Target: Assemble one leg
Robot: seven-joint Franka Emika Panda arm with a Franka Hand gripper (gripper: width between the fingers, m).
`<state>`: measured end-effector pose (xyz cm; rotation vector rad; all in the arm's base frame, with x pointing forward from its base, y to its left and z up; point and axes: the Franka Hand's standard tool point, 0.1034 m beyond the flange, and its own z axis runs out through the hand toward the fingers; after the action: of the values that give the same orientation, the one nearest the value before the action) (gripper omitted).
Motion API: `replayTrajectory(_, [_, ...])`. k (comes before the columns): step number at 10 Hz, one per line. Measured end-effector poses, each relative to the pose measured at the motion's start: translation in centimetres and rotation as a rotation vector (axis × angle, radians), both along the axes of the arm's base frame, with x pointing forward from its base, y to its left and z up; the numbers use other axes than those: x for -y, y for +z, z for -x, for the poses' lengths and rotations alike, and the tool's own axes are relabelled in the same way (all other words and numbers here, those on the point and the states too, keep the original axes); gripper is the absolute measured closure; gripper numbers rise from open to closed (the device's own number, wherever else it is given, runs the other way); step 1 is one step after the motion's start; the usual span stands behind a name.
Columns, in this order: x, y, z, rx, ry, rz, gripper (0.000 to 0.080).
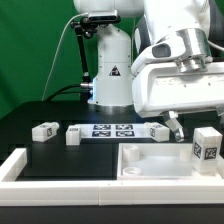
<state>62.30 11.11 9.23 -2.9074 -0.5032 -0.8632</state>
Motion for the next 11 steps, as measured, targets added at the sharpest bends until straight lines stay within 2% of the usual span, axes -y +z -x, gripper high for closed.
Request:
replayTrajectory(1, [0.0, -0.1, -0.1, -0.011, 0.001, 0.001, 0.0150])
replayTrajectory(3, [-0.2, -0.6, -0.1, -0.206, 0.028, 0.019, 0.0150])
replayTrajectory(6, [0.5, -0.5, -0.6, -0.434, 0.046, 0.041, 0.0150])
replayTrajectory(8, [-0.1, -0.2, 0.2, -0.634, 0.050, 0.058, 0.0150])
replayTrajectory(10, [-0.4, -0.4, 0.7, -0.711, 0.063, 0.064, 0.0150])
replayTrajectory(11, [-0.4, -0.4, 0.5, -0.701, 0.062, 0.062, 0.0262])
